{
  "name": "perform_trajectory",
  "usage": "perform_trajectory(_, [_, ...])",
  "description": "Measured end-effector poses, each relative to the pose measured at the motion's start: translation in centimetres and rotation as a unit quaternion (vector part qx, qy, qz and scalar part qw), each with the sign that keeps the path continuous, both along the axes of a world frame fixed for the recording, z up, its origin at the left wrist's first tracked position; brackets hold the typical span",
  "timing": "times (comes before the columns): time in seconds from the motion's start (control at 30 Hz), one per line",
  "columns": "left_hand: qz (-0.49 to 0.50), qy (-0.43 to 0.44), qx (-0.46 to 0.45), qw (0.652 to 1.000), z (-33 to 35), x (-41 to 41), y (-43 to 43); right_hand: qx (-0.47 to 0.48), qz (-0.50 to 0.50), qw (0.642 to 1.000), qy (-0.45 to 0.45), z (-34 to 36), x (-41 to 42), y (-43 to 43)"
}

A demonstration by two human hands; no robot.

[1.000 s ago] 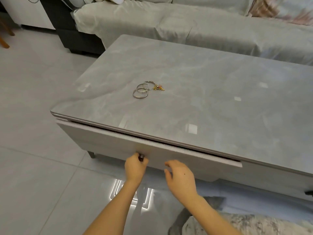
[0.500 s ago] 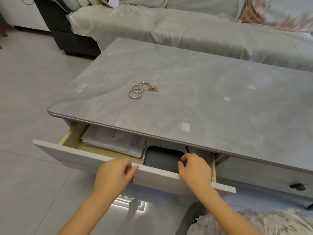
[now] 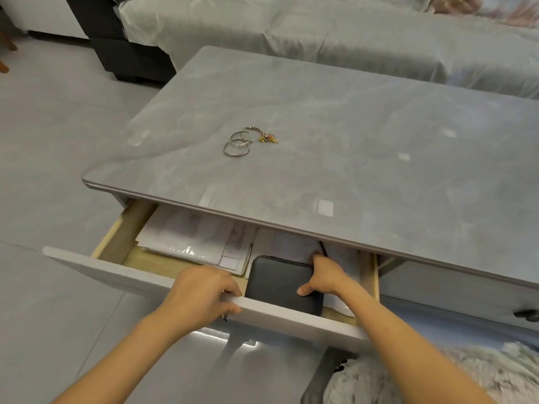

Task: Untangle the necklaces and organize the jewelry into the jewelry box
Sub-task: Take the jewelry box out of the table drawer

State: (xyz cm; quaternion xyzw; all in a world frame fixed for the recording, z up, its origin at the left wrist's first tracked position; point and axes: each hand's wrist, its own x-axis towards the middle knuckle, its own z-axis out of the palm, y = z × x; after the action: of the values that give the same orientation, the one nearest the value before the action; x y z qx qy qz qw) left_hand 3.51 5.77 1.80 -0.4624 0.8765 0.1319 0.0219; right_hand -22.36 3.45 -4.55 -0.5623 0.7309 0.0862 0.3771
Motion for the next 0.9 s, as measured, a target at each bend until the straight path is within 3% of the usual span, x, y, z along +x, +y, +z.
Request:
perform_trajectory(0.13, [-0.001,-0.012,0.034,0.999,0.4,0.4,0.9,0.001,0.0,1.0,-0.011,-0.2,0.4,1.0])
perform_trajectory(0.3, [-0.009,-0.017,-0.003,1.0,1.2,0.5,1.8,-0.015,0.02,0.999,-0.027,0.8,-0.4,1.9])
perform_trajectory(0.4, [-0.038,0.003,-0.058,0.998,0.6,1.2,2.5,-0.109,0.079,0.991,-0.015,3.4,0.3,2.7])
perform_trajectory(0.53, [-0.015,0.007,-0.132,0.991,0.7,1.8,3.2,-0.261,0.149,0.954,0.021,8.1,1.3,4.9])
perform_trajectory(0.73, [-0.002,-0.022,-0.151,0.988,1.2,0.7,1.3,-0.324,-0.061,0.939,-0.1,17.1,-3.8,5.8])
perform_trajectory(0.9, [0.003,-0.061,-0.188,0.98,1.3,-1.5,-1.5,-0.337,-0.227,0.893,-0.192,20.9,-8.1,5.7])
